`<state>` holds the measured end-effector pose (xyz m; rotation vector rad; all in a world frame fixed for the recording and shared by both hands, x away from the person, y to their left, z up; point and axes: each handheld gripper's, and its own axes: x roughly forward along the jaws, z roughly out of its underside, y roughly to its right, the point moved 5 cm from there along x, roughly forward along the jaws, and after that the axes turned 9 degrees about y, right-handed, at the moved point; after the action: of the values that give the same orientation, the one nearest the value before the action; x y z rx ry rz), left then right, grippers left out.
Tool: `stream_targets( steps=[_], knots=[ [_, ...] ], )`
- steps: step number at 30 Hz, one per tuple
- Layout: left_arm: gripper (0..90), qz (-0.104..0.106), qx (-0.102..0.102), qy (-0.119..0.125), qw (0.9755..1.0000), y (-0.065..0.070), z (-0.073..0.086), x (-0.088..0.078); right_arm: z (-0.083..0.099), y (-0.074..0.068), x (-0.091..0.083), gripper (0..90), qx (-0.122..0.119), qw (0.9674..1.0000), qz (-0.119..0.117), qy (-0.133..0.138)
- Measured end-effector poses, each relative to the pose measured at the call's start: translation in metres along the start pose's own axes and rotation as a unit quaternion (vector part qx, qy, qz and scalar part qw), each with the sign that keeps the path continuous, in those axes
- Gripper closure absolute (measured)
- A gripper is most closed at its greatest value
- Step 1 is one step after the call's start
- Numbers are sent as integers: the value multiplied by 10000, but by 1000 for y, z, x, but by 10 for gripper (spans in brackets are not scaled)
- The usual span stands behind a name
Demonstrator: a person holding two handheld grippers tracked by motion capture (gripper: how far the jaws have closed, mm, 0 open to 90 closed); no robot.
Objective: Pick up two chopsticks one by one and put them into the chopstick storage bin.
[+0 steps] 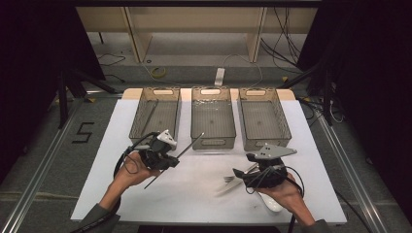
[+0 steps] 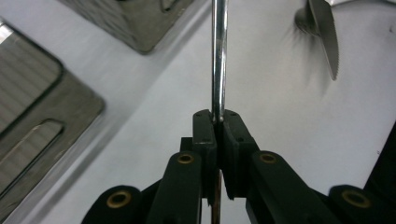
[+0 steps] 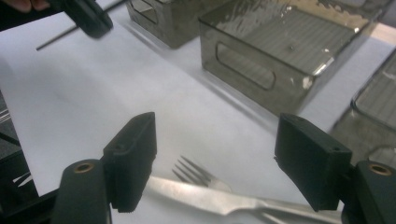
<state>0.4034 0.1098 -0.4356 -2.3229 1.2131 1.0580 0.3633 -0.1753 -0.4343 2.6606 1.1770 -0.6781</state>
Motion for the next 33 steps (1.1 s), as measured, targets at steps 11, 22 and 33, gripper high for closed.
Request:
stream_targets(
  steps=[11, 22, 33],
  knots=[
    [850, -421, -570, 368, 9968, -46, -15, -18, 21, 4, -12, 263, 261, 9996, 69, -19],
    [850, -1001, -1183, 613, 9860, -110, -33, -33, 32, -2, -14, 254, 313, 9995, 53, -23],
    [849, -1531, -1626, 771, 9717, -159, -51, -35, 31, -2, -17, 253, 320, 9994, 74, 63]
  ],
)
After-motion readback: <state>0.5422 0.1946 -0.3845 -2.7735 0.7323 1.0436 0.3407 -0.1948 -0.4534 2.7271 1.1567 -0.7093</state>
